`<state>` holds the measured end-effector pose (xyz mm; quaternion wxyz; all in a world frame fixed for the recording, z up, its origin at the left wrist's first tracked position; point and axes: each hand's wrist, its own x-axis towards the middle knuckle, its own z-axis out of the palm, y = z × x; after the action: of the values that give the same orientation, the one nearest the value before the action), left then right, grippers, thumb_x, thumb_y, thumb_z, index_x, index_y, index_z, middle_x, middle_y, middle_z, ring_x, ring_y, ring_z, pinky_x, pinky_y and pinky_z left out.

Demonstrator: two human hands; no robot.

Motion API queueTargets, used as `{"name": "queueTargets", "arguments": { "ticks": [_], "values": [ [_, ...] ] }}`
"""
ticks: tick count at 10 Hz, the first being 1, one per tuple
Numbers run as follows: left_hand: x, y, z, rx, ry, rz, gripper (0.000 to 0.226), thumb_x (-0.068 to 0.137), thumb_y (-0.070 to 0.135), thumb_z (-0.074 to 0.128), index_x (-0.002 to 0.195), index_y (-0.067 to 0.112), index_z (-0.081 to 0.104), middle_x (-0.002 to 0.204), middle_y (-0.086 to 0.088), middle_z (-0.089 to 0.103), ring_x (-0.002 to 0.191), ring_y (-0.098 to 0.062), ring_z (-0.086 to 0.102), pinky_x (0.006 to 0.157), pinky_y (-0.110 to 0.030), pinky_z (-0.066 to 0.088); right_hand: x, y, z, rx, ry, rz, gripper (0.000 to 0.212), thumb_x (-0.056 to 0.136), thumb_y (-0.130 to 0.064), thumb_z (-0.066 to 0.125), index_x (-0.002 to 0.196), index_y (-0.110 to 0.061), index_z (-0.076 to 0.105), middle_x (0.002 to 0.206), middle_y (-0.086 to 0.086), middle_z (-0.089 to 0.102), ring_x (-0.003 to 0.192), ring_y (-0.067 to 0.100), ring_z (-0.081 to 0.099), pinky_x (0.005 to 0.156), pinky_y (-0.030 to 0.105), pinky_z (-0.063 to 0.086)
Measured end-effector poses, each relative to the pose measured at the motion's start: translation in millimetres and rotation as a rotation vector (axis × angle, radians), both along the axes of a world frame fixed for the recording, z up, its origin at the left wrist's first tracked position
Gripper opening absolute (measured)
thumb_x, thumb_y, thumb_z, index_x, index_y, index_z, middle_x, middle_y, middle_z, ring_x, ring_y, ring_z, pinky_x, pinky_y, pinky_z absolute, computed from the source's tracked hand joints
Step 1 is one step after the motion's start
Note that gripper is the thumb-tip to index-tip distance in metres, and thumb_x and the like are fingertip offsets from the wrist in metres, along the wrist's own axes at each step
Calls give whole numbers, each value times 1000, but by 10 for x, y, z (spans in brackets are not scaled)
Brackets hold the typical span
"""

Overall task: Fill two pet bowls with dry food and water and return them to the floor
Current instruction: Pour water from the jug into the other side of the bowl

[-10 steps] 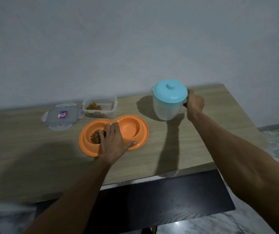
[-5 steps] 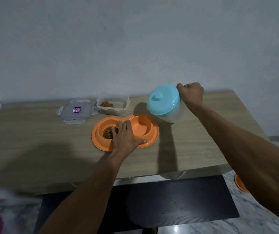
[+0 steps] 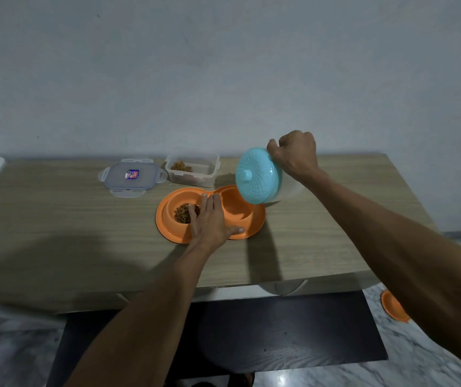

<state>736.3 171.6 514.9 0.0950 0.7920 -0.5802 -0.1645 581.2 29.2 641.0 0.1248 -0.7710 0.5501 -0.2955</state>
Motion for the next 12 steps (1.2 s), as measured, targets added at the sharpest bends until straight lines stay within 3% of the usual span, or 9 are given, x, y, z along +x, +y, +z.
{"name": "queueTargets", "arguments": {
  "ticks": [2, 4, 6, 7, 10, 12],
  "values": [
    [-3, -6, 3, 1, 8, -3, 118, 70, 68, 69, 155, 11, 10, 164, -6, 13, 152, -25, -1, 117, -59, 0, 66, 43, 14, -36, 86, 26, 52, 85, -30, 55, 40, -11, 35, 39, 5, 27, 38, 18, 21, 51, 32, 39],
    [-5, -13, 6, 7, 2, 0, 118, 70, 68, 69, 154, 10, 10, 163, -7, 13, 152, -26, -1, 117, -59, 1, 108, 86, 48, -82, 142, 54, 54, 87, -29, 55, 39, -14, 35, 36, 0, 27, 38, 18, 26, 54, 32, 42],
    [-8, -16, 5, -3, 8, 4, 119, 69, 68, 70, 154, 11, 10, 163, -7, 13, 152, -26, -1, 118, -58, 1, 114, 94, 30, -103, 154, 65, 51, 87, -29, 54, 42, -6, 45, 38, 5, 32, 40, 23, 32, 63, 39, 53],
    [-4, -11, -1, -9, 9, 1, 118, 69, 67, 70, 154, 11, 10, 163, -7, 14, 152, -26, 0, 117, -59, 1, 113, 96, 37, -110, 159, 70, 50, 87, -29, 53, 44, -3, 49, 39, 7, 35, 41, 23, 34, 64, 40, 54],
    [-5, -18, -6, -8, 13, 2, 118, 70, 67, 71, 154, 11, 11, 163, -6, 14, 152, -26, 0, 117, -59, 1, 120, 121, 76, -141, 197, 85, 53, 87, -28, 52, 40, -12, 33, 36, 1, 25, 39, 21, 26, 62, 38, 51],
    [-3, -17, -6, -3, 17, 4, 118, 69, 67, 71, 154, 11, 10, 163, -7, 13, 152, -26, 0, 117, -59, 0, 114, 115, 85, -127, 188, 82, 50, 88, -28, 52, 42, -8, 43, 38, 3, 32, 41, 22, 33, 64, 39, 52]
  ]
}}
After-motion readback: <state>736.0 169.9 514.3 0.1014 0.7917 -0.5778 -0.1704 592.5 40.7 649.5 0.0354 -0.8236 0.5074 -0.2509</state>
